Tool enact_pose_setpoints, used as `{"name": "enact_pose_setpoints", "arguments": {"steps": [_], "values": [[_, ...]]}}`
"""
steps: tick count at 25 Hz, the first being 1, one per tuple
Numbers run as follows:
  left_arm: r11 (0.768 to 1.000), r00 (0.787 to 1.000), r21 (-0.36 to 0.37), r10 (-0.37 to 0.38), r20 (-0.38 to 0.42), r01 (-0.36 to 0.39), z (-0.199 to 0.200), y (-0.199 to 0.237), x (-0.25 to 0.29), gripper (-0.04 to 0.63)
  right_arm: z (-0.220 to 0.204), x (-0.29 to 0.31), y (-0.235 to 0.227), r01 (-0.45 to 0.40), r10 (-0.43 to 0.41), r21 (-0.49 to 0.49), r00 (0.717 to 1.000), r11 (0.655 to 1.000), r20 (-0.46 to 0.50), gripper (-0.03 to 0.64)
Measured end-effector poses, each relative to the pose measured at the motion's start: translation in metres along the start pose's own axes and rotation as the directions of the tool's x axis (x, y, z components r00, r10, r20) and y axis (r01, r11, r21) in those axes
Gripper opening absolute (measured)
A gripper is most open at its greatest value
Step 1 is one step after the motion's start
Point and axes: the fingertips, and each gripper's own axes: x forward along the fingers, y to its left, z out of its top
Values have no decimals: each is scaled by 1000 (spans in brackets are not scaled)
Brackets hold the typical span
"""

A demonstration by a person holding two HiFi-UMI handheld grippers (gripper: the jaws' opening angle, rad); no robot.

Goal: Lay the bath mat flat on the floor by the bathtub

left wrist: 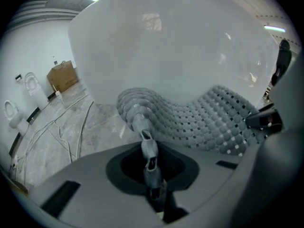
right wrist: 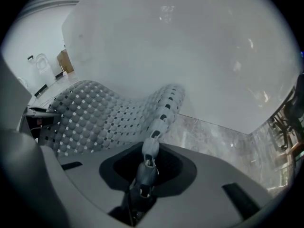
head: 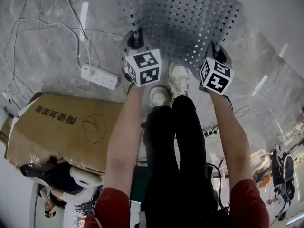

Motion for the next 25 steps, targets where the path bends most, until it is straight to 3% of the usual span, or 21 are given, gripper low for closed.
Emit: {"name": "enact_pose_setpoints", "arguments": {"steps": [8, 14, 21, 25], "values": [[996, 1000, 86, -9, -29, 11, -15, 3, 37, 51, -12, 33, 2, 18, -19, -11, 999, 1000, -41, 92], [997, 998, 81, 11, -57, -6, -25, 13, 57, 51, -21, 50, -3, 32, -34, -26, 997, 999, -65, 100], [989, 996, 142, 43, -73, -32, -27, 21, 79, 52, -38, 69, -15, 44, -30, 98, 990, 994, -134, 118], [987, 994, 151, 60, -86, -47, -28, 26, 89, 58, -43, 74, -16, 45, -32, 84, 989, 995, -143, 124]]}}
